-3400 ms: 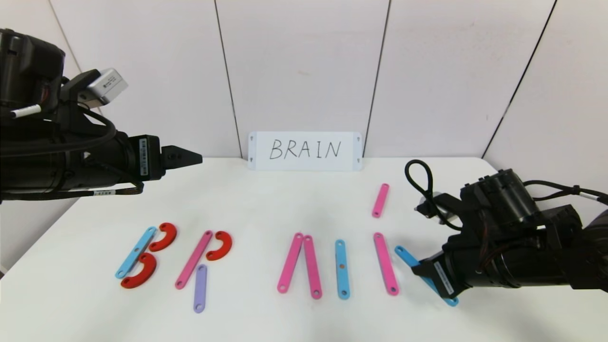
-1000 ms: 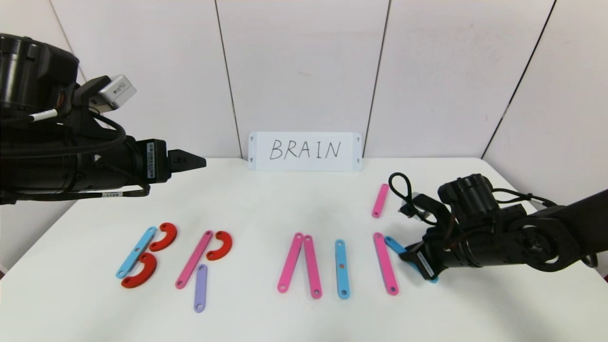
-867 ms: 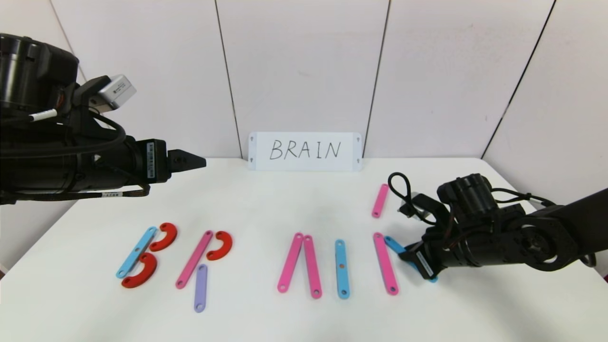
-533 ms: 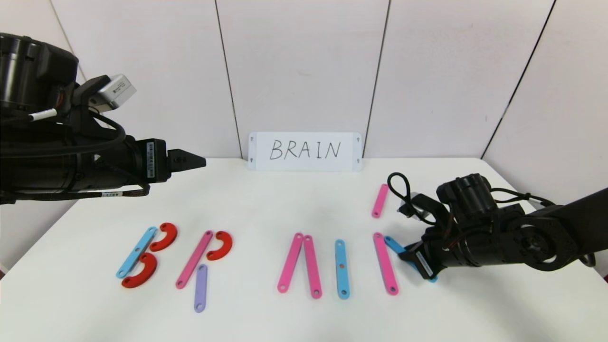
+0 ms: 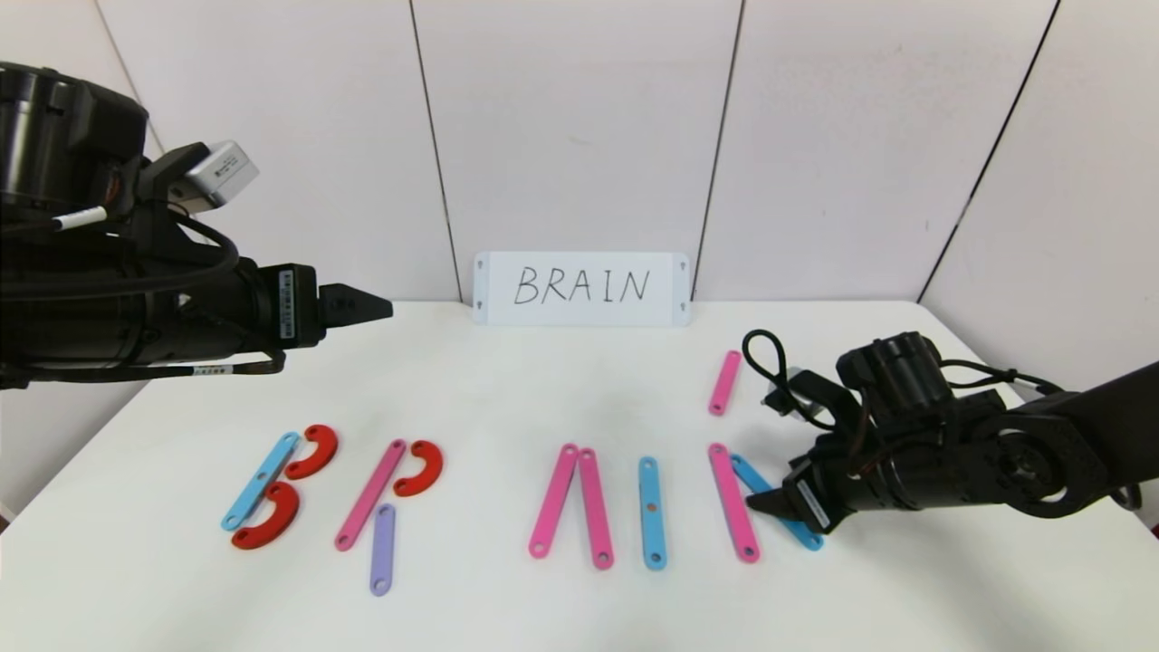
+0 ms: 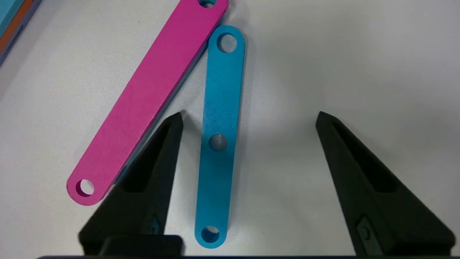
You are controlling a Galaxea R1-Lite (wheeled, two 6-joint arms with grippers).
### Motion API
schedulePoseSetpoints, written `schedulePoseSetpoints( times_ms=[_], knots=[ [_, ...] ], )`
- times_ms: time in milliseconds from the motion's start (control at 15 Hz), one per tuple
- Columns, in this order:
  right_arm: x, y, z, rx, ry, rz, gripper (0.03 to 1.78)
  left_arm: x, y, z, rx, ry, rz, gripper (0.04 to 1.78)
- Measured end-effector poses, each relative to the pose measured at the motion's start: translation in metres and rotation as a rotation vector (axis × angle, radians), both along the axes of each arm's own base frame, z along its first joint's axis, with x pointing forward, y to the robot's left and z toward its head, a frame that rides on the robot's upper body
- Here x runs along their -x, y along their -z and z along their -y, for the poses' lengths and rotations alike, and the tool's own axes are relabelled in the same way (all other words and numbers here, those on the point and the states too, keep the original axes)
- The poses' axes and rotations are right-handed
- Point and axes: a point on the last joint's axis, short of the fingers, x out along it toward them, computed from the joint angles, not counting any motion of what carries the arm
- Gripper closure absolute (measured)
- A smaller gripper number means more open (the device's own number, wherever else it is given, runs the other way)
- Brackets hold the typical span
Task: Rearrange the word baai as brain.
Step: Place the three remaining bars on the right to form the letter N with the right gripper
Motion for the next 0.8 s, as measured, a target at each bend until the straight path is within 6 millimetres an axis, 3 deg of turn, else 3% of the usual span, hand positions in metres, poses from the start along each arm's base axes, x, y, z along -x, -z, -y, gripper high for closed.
schedulePoseSetpoints(
  times_ms=[267,467,800],
  knots=[
    [0.002,-0.005,0.005,0.005,0.010,0.009,0.14,0.000,0.000,0.000,0.000,0.000,-0.001,0.13],
    [0.000,-0.012,0.013,-0.002,0.035,0.035,0.11,0.000,0.000,0.000,0.000,0.000,-0.001,0.13],
    [-0.016,-0.041,0.019,-0.051,0.080,0.145,0.11,0.000,0.001,0.000,-0.001,0.000,-0.002,0.13]
  ],
)
